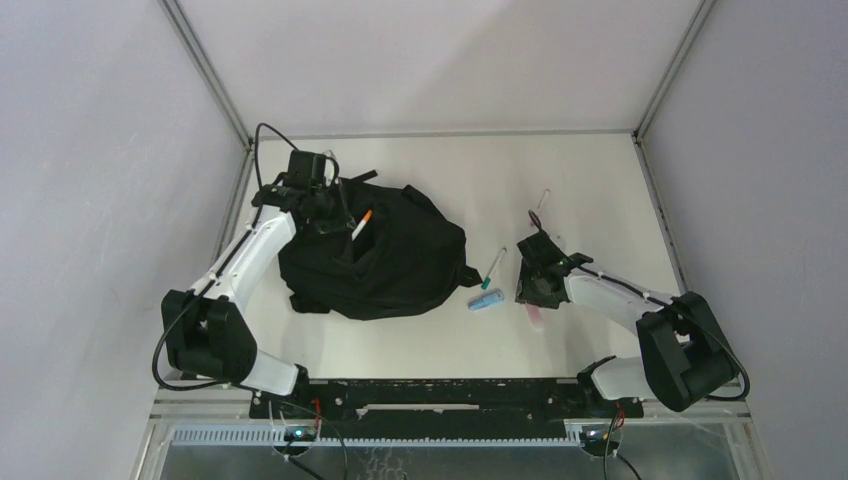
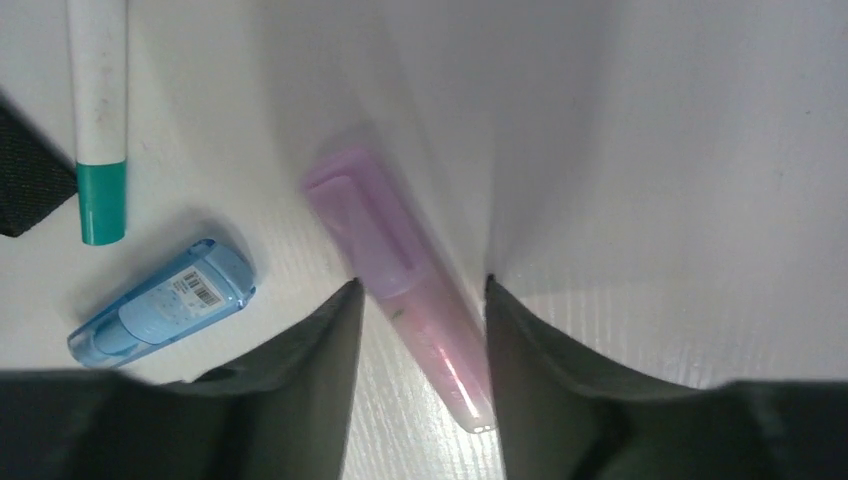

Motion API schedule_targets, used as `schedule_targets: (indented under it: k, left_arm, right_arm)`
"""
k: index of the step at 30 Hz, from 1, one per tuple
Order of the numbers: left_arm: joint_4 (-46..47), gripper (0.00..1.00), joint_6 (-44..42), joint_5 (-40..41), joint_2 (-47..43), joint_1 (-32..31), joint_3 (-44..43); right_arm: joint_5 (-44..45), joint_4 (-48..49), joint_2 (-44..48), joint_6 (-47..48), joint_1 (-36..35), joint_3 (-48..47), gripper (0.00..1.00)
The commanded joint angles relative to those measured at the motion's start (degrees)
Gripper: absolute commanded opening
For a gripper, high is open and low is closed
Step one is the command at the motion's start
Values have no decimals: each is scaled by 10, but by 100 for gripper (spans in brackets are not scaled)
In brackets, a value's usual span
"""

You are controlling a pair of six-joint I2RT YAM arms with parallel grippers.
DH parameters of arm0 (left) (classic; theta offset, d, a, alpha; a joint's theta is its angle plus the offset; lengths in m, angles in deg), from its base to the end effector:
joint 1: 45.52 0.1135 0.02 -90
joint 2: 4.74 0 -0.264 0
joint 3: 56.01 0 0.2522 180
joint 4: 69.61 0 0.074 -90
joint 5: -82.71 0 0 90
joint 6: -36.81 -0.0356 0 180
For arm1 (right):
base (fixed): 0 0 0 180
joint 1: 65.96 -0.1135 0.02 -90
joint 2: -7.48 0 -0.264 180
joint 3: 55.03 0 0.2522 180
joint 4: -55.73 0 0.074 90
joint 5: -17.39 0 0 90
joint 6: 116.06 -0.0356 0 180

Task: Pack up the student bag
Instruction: Pick up the stationery from the center of the board, then place the stationery in the student bag.

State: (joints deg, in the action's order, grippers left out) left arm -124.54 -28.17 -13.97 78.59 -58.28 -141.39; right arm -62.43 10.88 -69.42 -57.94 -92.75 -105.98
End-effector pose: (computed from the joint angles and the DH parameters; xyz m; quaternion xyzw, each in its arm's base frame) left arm 0.2989 -0.0719 0.2975 -0.0826 0.9429 -0.1551 0.2828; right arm 0.2017 0.0948 0.1573 0.0584 0.9805 0.0051 0.1877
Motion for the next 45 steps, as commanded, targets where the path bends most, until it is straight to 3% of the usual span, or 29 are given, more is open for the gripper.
schedule_targets:
  k: [1,4,6,11,15,19,26,34,38,45]
  left_arm:
    - [26,0,7,-27,-3,3,9]
    - [28,0,6,-33,-4,3,10]
    - [29,0,6,-42,-4,3,12]
    - [33,0,0,-70,0,2,15]
    - [30,0,-2,-74,-1,2,13]
    - [30,0,-2,-80,-8,2,14]
    - [12,0,-23,-117,-8,3,6]
    - [-8,0,-39,-100,-30,3,2]
    - [-4,0,-33,-91,-39,4,6]
    - [10,0,-19,-89,-49,7,10]
  right_arm:
    - [-5,21,-1,-7,-7,-5,45]
    - [0,9,22,-15,-7,-9,15]
    - [-7,-11,55,-19,-8,-21,0]
    - [-40,-22,132,-34,-39,-84,0]
    - [-92,25,114,-71,-88,-150,0]
    - [-126,110,37,-99,-144,-231,0]
    - [-188,241,-164,-170,-162,-383,0]
    - [-212,243,-369,-237,-174,-562,0]
    - [-199,250,-416,-275,-191,-598,0]
    - [-170,258,-419,-288,-212,-579,1]
